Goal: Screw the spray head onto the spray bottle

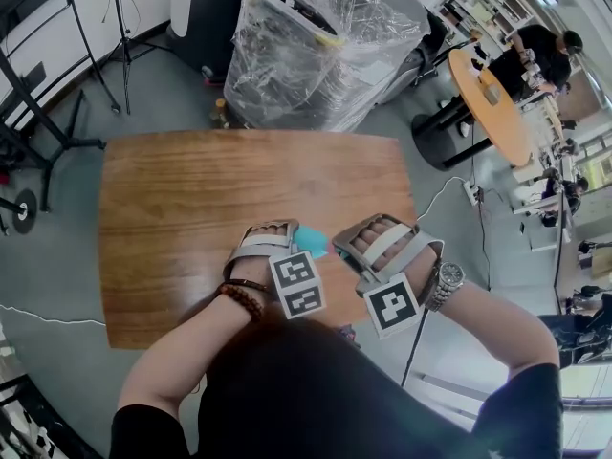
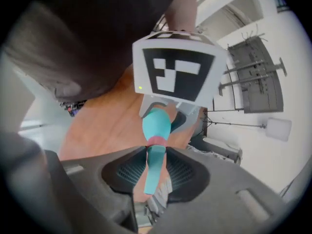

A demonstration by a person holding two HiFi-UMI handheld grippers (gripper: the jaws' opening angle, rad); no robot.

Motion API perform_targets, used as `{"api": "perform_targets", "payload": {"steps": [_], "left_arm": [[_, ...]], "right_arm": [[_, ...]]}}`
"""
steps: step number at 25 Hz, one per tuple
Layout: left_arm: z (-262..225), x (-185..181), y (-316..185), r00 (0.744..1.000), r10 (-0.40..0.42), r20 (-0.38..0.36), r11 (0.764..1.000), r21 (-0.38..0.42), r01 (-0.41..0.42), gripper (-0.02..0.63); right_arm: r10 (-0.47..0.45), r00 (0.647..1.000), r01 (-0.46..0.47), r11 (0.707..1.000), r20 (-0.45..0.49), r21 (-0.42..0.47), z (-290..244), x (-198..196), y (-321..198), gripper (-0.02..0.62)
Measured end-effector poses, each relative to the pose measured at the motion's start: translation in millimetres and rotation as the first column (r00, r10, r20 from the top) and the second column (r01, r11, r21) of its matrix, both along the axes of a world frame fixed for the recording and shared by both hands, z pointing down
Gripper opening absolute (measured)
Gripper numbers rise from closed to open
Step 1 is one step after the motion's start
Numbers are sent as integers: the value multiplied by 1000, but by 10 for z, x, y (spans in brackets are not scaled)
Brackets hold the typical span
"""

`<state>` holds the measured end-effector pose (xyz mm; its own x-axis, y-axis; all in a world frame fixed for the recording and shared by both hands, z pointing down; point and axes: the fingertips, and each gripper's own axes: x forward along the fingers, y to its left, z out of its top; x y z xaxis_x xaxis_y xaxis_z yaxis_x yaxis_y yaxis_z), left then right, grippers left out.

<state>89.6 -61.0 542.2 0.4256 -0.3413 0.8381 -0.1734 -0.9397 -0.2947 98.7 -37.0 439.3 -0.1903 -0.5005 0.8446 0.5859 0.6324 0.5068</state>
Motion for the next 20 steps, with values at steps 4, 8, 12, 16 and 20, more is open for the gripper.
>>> {"api": "perform_targets", "payload": {"steps": [4, 8, 12, 16, 20], "left_arm": [[15, -8, 22, 1000, 11, 19, 1000, -23, -11, 387], [30, -7, 52, 999, 21, 34, 999, -49, -19, 387], [32, 19, 109, 999, 27, 35, 995, -97, -23, 387], [17, 14, 118, 998, 37, 46, 995, -93, -32, 387], [-43, 1, 72, 999, 31, 34, 999, -26, -31, 383]], "right_arm": [[-122, 989, 126, 991, -79, 53, 84, -11, 93, 118], [-225, 950, 250, 964, -218, 93, 143, 92, 112, 118], [-293, 909, 344, 929, -296, 137, 173, 141, 107, 118], [-295, 906, 346, 929, -304, 130, 192, 154, 104, 118], [-101, 987, 103, 995, -127, 13, 123, 60, 93, 118]]}}
